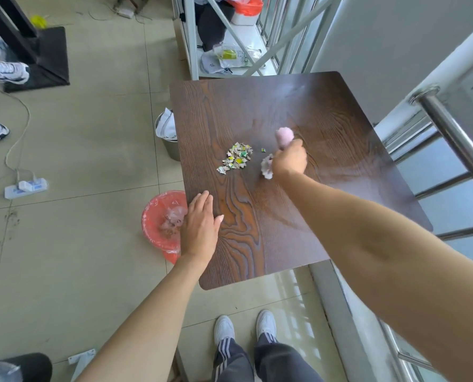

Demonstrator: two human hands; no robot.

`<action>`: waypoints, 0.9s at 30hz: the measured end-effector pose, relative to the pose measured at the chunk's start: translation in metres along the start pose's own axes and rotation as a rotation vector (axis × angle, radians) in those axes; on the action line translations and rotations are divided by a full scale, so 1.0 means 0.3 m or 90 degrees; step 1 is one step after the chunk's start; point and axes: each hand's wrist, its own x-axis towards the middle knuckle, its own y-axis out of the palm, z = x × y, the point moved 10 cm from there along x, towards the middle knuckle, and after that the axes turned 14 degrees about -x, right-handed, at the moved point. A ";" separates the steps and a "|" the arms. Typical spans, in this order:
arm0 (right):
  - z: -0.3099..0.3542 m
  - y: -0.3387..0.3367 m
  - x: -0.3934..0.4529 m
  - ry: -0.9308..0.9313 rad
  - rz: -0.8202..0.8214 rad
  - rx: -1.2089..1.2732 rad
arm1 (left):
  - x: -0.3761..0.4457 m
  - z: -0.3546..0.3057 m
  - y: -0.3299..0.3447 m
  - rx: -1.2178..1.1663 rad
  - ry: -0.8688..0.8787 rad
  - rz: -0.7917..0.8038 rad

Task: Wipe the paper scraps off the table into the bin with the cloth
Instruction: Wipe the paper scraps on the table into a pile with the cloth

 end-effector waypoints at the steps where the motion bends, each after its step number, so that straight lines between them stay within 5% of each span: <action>1: -0.010 -0.015 0.031 -0.004 -0.002 -0.028 | 0.003 0.001 0.000 -0.003 0.000 0.000; 13: 0.181 0.115 0.101 -0.198 0.034 -0.169 | 0.035 0.008 -0.011 -0.049 -0.002 -0.025; 22: 0.385 0.273 -0.039 -0.538 0.089 -0.238 | 0.037 0.011 -0.009 -0.041 -0.014 -0.020; 27: 0.263 0.146 0.003 -0.375 0.019 -0.189 | 0.032 0.001 -0.011 -0.049 -0.033 -0.024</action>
